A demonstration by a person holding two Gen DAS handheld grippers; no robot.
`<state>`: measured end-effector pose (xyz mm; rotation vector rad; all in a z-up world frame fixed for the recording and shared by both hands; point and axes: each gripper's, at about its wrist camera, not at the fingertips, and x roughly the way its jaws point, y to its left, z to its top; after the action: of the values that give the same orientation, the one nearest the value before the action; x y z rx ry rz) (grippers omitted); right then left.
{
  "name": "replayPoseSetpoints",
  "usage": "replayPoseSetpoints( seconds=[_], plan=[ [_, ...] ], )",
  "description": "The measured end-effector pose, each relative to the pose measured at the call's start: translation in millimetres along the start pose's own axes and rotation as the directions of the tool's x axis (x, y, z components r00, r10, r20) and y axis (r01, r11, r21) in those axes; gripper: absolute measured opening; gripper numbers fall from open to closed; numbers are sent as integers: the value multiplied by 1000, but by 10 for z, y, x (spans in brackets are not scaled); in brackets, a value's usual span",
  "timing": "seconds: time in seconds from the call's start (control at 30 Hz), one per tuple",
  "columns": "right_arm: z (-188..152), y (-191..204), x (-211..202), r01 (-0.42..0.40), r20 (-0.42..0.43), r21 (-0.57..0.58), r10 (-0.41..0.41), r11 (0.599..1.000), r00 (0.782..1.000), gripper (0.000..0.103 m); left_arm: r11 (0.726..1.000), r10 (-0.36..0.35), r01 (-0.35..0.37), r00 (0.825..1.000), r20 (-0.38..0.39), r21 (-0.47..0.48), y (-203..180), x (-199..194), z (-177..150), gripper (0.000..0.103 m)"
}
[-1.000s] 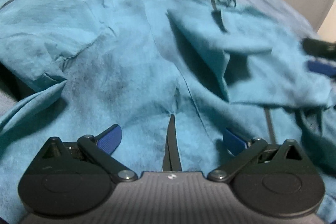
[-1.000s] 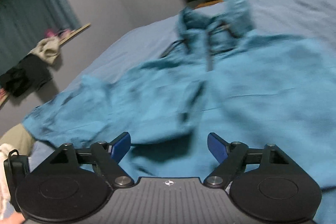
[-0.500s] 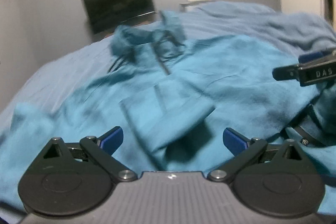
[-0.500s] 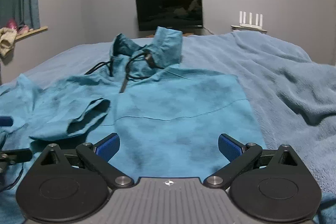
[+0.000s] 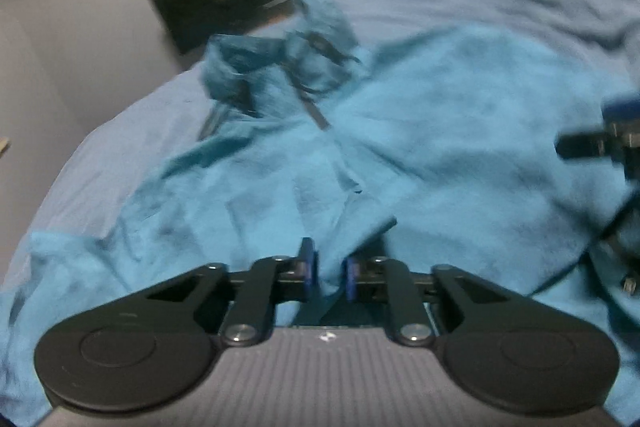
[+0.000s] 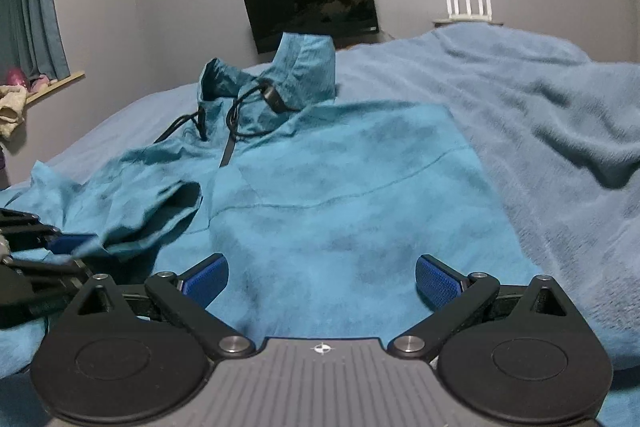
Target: Fold large clothes
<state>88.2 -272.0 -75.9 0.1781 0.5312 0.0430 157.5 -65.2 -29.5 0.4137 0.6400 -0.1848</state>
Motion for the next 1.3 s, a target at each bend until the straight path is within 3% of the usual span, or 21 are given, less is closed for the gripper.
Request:
replayPoseSetpoints(
  seconds=[0.07, 0.2, 0.37, 0.43, 0.5, 0.57, 0.6, 0.67, 0.7, 0.73, 0.8, 0.87, 0.93, 1.0, 1.07, 1.2, 1.3],
  plan=[
    [0, -16, -1, -16, 0, 20, 15, 1000, 1000, 102, 992, 17, -12, 999, 33, -129, 211, -116, -10, 9],
    [35, -58, -38, -63, 2, 76, 63, 995, 998, 102, 939, 93, -71, 995, 47, -337, 617, -284, -140, 8],
    [41, -64, -63, -97, 8, 105, 96, 990, 995, 102, 891, 145, -134, 989, -8, -435, 933, -243, -325, 8],
    [27, -33, -49, -106, -6, 94, 107, 990, 994, 102, 855, 162, -155, 986, -30, -495, 1061, -225, -393, 8],
    [14, 16, -46, -108, -10, 68, 109, 992, 994, 101, 802, 154, -156, 987, -53, -576, 1193, -191, -506, 8],
    [7, 42, -43, -103, -13, 42, 104, 994, 994, 101, 783, 121, -162, 987, -109, -600, 1238, -110, -599, 8],
    [1, 55, -31, -92, -19, 32, 93, 995, 996, 101, 777, 103, -170, 984, -143, -606, 1251, -62, -642, 13],
    [-19, 42, 7, -72, -41, 31, 73, 997, 996, 101, 762, 87, -188, 978, -190, -619, 1289, -23, -716, 33],
    [-36, 33, 29, -61, -53, 33, 63, 998, 997, 101, 751, 104, -212, 973, -206, -626, 1303, -37, -750, 50],
    [-46, 23, 45, -54, -61, 34, 56, 998, 997, 100, 736, 140, -243, 968, -208, -632, 1313, -88, -771, 58],
    [-59, 20, 51, -51, -63, 34, 53, 998, 997, 99, 721, 195, -245, 969, -150, -648, 1313, -245, -779, 61],
    [-63, 32, 49, -50, -63, 29, 52, 998, 997, 99, 744, 233, -232, 969, -82, -626, 1250, -382, -727, 67],
    [-77, 41, 64, -45, -67, 21, 47, 999, 997, 99, 795, 273, -231, 962, -8, -561, 1118, -484, -646, 72],
    [-94, 56, 75, -40, -69, 13, 41, 999, 997, 99, 851, 256, -203, 966, 45, -484, 945, -478, -530, 80],
    [-110, 74, 79, -40, -70, 2, 40, 999, 997, 99, 895, 211, -169, 976, 57, -414, 767, -406, -449, 81],
    [-126, 71, 56, -75, -59, 5, 75, 997, 995, 100, 957, 111, -108, 994, -4, -269, 430, -79, -387, 82],
    [-126, 77, 32, -135, -35, 22, 136, 991, 990, 100, 969, 119, -140, 986, -115, -202, 287, 163, -460, 83]
  ],
)
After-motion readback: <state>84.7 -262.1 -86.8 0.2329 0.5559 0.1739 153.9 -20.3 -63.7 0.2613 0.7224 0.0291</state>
